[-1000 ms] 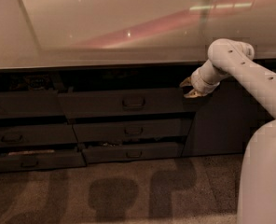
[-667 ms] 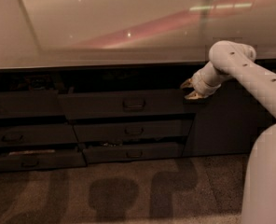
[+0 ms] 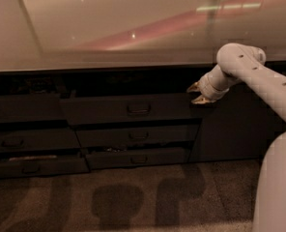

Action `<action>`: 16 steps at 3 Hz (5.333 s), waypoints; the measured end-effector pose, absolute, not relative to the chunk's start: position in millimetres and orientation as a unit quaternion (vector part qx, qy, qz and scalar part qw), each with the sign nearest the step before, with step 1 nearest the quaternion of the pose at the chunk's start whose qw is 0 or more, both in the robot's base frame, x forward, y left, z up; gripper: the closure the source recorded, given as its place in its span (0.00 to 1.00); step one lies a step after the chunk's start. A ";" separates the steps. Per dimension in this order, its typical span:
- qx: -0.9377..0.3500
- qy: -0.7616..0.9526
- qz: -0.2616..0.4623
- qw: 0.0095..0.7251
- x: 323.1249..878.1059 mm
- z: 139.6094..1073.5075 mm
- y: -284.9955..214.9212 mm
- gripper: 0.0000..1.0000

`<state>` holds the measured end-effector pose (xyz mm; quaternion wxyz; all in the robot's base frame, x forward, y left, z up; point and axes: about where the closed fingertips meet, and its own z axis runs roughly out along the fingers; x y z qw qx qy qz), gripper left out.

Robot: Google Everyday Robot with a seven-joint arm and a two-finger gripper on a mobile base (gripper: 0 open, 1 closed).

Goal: Open top drawer

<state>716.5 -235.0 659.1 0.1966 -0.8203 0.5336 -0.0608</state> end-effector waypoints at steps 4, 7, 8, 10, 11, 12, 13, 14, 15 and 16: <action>-0.822 0.531 -0.062 0.195 706.5 663.3 -234.0 1.00; -0.826 0.527 -0.055 0.194 693.2 660.5 -233.4 1.00; -0.826 0.526 -0.055 0.195 692.9 664.0 -233.5 1.00; -0.828 0.523 -0.052 0.196 685.3 663.6 -233.3 1.00; -0.829 0.520 -0.051 0.196 678.9 661.5 -233.1 1.00; -0.830 0.520 -0.051 0.196 678.8 663.9 -233.1 1.00; -0.831 0.518 -0.049 0.197 670.9 660.3 -233.0 1.00; -0.831 0.517 -0.049 0.197 670.8 663.4 -233.0 1.00; -0.833 0.515 -0.047 0.197 664.7 661.7 -232.9 1.00; -0.833 0.515 -0.047 0.197 664.6 663.7 -232.9 1.00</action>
Offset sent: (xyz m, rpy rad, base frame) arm -0.1471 0.0149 -0.1385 -0.0589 -0.0186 0.0866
